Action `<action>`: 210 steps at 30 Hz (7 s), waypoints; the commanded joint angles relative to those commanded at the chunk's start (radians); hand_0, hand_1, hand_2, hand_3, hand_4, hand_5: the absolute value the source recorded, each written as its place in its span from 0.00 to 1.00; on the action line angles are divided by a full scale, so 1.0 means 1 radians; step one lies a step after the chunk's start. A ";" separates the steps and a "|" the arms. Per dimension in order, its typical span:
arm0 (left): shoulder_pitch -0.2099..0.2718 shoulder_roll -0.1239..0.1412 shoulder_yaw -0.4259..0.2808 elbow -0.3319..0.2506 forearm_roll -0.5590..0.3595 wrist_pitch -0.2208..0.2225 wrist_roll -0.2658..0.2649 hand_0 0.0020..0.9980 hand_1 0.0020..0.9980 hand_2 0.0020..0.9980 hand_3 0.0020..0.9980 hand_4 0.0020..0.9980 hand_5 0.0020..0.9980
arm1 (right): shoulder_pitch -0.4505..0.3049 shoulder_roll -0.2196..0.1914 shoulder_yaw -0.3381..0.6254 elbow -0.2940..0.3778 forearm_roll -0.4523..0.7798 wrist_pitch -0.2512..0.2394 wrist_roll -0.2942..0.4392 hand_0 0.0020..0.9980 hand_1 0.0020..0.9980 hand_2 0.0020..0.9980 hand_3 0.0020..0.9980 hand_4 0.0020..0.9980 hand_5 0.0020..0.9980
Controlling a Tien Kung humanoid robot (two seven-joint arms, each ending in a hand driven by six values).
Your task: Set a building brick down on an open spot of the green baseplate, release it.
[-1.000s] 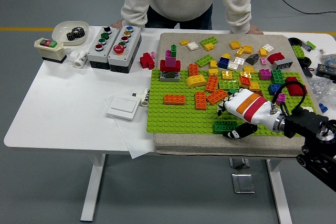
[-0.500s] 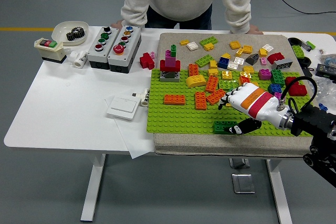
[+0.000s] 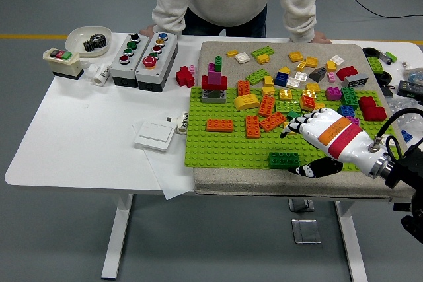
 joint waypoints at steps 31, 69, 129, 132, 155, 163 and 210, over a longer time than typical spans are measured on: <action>0.006 0.003 -0.016 -0.001 0.031 -0.001 0.011 0.75 0.76 0.80 0.69 0.79 0.75 | 0.011 0.040 -0.079 -0.096 -0.001 0.011 0.025 0.71 0.67 0.72 0.64 0.85 0.46; -0.005 0.002 -0.001 -0.002 0.007 0.000 0.003 0.75 0.76 0.80 0.69 0.79 0.74 | 0.031 0.055 -0.114 -0.155 -0.023 0.037 0.021 0.69 0.65 0.72 0.63 0.84 0.46; 0.003 0.005 -0.020 -0.001 0.034 -0.001 0.017 0.75 0.76 0.79 0.69 0.79 0.75 | 0.266 0.177 -0.019 -0.560 0.060 0.001 -0.139 0.68 0.65 0.72 0.61 0.84 0.45; 0.003 0.005 -0.020 -0.002 0.033 -0.001 0.017 0.75 0.76 0.79 0.69 0.79 0.75 | 0.280 0.192 -0.022 -0.592 0.058 0.013 -0.143 0.68 0.65 0.72 0.61 0.84 0.45; -0.004 0.005 -0.005 -0.003 0.008 0.003 0.009 0.75 0.76 0.79 0.69 0.79 0.75 | 0.366 0.261 -0.071 -0.732 -0.001 0.085 -0.153 0.68 0.66 0.72 0.62 0.86 0.47; -0.007 0.005 -0.004 -0.003 0.004 0.004 0.008 0.75 0.76 0.79 0.69 0.79 0.75 | 0.381 0.274 -0.087 -0.761 -0.026 0.101 -0.153 0.68 0.66 0.72 0.62 0.87 0.47; -0.008 0.009 -0.025 -0.005 0.044 0.001 0.024 0.75 0.76 0.80 0.69 0.79 0.74 | 0.374 0.277 -0.084 -0.798 -0.026 0.063 -0.114 0.36 0.45 0.54 0.52 0.73 0.55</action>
